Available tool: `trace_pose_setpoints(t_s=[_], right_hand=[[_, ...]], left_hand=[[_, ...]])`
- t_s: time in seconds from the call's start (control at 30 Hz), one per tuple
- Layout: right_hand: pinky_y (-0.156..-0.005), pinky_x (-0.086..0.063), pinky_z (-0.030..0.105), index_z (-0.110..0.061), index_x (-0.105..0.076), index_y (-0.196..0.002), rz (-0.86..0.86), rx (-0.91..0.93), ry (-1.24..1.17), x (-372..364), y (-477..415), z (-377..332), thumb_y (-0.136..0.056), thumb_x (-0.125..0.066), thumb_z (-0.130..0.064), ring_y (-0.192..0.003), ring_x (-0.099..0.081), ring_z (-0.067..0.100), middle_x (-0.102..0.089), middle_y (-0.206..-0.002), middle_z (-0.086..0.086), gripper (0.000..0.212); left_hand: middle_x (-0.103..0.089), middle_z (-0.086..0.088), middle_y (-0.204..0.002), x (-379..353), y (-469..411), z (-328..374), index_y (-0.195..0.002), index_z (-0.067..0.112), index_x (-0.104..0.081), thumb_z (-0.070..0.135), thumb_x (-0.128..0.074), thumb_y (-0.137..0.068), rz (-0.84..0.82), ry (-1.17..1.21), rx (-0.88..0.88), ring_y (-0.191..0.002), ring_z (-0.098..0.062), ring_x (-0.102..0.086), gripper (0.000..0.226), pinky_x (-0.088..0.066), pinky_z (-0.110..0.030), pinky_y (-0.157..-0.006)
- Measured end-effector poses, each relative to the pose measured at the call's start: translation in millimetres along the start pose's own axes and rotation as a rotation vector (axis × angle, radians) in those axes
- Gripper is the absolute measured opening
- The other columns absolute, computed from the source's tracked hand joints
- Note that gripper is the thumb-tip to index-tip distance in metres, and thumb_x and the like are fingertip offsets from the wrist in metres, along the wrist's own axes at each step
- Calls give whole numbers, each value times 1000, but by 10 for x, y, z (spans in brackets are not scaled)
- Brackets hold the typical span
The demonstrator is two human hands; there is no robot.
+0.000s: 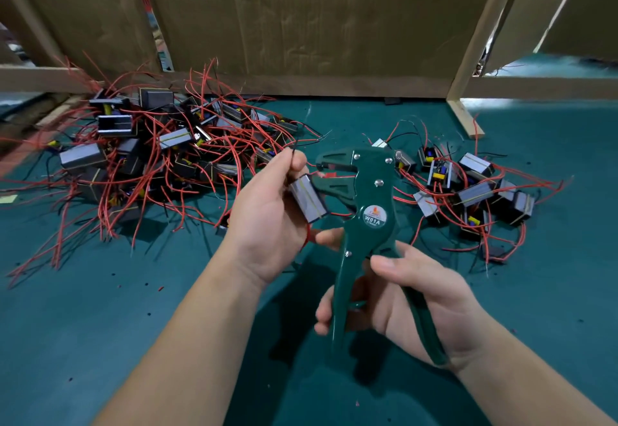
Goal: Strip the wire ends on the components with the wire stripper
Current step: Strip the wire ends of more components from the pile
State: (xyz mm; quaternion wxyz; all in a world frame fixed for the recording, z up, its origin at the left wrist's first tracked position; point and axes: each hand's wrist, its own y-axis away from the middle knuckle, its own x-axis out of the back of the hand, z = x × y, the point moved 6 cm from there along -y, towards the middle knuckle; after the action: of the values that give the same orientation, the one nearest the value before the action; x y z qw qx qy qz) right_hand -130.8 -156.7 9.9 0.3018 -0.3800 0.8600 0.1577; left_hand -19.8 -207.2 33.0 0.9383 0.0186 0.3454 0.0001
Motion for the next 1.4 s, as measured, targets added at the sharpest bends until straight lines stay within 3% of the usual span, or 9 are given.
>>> trace_pose_setpoints(t_s=[0.13, 0.4, 0.57, 0.73, 0.9, 1.0, 1.13, 1.27, 1.4], right_hand=[[-76, -51, 55, -3, -57, -127, 37, 49, 21, 36, -25, -64, -64, -82, -24, -78, -64, 39, -60, -83, 25, 72], [-77, -50, 57, -1, -55, -128, 27, 45, 11, 17, -15, -43, -65, -82, -18, -79, -63, 41, -60, -83, 28, 70], [-77, -50, 55, -1, -59, -119, -21, 59, 12, -8, 14, -60, -68, -79, -16, -80, -62, 41, -60, -83, 29, 56], [-76, -50, 54, 2, -55, -126, -68, 51, 2, -41, 28, -63, -70, -79, -15, -80, -62, 41, -59, -86, 30, 63], [-75, -53, 55, -1, -56, -128, 75, 162, 1, 87, 13, -131, -59, -84, -11, -77, -64, 40, -62, -87, 27, 75], [-76, -54, 54, -2, -54, -129, 237, 332, 30, 240, 64, -328, -63, -67, 2, -77, -66, 35, -67, -91, 19, 68], [-68, -56, 49, -5, -52, -103, 554, 545, 193, 496, 224, -604, -73, -59, 4, -80, -67, 37, -64, -80, 12, 32], [-58, -57, 43, -11, -51, -89, 773, 561, 322, 684, 321, -674, -89, -50, 8, -78, -69, 39, -64, -71, 3, 19], [-53, -57, 43, -13, -53, -88, 828, 517, 389, 718, 328, -645, -89, -53, 5, -76, -70, 37, -63, -72, 1, 18]], left_hand=[[-34, 6, -70, 22, -7, 22, -74, 22, -42, 32, -32, -102, 39, 85, -6, -66, -14, -38, 31, -30, -30, -58], [-41, 8, -70, -21, 23, -6, -74, 25, -45, 33, -36, -100, 6, 24, 3, -55, -10, -47, 29, -28, -15, -44], [-47, -20, -67, -31, 26, 19, -89, 4, -43, 27, -31, -104, 1, -367, -194, -46, -21, -40, 30, -34, -22, -42], [-60, 4, -78, -32, 50, -67, -99, 14, -58, 27, -43, -100, -24, -576, -177, -61, -11, -46, 20, -38, -17, -41], [-62, 3, -100, 106, -32, 73, -109, 28, -53, 21, -32, -104, 11, -733, -288, -90, -10, -55, 23, -42, -26, -78], [-64, 0, -100, 240, -73, 186, -113, 41, -48, 12, -32, -103, 82, -661, -233, -84, -10, -60, 34, -47, -21, -71], [-59, 7, -86, 476, -47, 427, -91, 34, -49, -7, -37, -82, 401, -1012, -335, -79, -15, -54, 43, -42, -29, -72], [-53, 8, -83, 792, 63, 599, -79, 29, -43, 12, -44, -71, 718, -1294, -211, -89, -27, -50, 19, -39, -35, -72], [-57, 3, -74, 848, 20, 544, -79, 21, -55, 26, -50, -78, 655, -1465, 3, -68, -16, -50, 7, -33, -30, -55]])
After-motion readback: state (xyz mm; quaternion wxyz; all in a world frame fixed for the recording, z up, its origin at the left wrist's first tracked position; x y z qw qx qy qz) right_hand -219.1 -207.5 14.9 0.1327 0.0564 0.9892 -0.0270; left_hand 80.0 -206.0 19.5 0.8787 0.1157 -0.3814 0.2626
